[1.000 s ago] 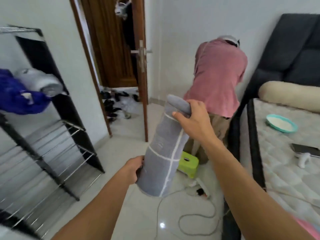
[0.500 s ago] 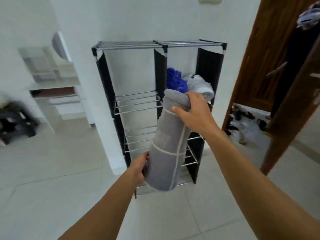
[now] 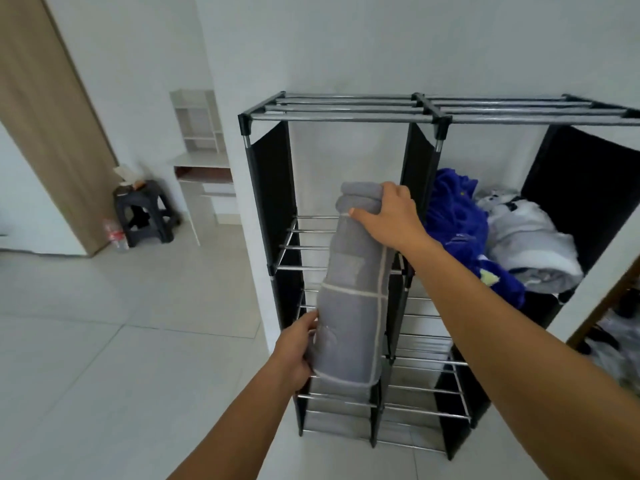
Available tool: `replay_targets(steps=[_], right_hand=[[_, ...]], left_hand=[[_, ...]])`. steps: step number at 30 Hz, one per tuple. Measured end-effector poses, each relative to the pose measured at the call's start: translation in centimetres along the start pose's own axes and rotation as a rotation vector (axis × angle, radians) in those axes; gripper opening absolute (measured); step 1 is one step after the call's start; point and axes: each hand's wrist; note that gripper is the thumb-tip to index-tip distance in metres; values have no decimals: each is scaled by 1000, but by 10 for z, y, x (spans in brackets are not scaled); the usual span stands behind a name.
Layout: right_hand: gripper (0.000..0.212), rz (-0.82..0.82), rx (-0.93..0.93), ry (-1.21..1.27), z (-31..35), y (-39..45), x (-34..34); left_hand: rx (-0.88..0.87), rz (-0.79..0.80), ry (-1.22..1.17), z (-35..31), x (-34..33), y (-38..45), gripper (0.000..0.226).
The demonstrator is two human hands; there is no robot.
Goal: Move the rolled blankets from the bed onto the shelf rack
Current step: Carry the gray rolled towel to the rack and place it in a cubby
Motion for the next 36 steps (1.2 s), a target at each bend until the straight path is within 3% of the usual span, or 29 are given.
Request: replay_targets(steps=[5,10,19,22,26,33,35,36], right_hand=[[73,-11,-35,-66,-13,56,8],[76,-1,-81,-90,-21,103,11],[87,-42,-216,-88,-43,148,-10],[95,75,-264,-114,-54,149,-28],[82,213,-345,-119,-68,138,-54],[61,77,-258,-111,-58,132,-28],[57,-64,-440,-123,-86,136,-30],[55,-64,-439,-124,-88,132,-31]], left_hand=[[-15,66,-27,-25,-25,31,20],[-58,144,28,-49,-42,62,36],[-43,145,150,-72,-49,107,36],[-11,213,187,-84,-47,112,41],[-16,271,212,-102,-53,110,28],[-197,288,215,-109,-76,110,20],[-92,439,300,-106,-90,155,25],[-80,430,325,-103,-89,156,29]])
Point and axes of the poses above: each hand's wrist, its own y-axis towards the middle knuckle, its own x-axis out of the back of the hand, z = x × y, and after that the axes turned 7 degrees about z, right-handed
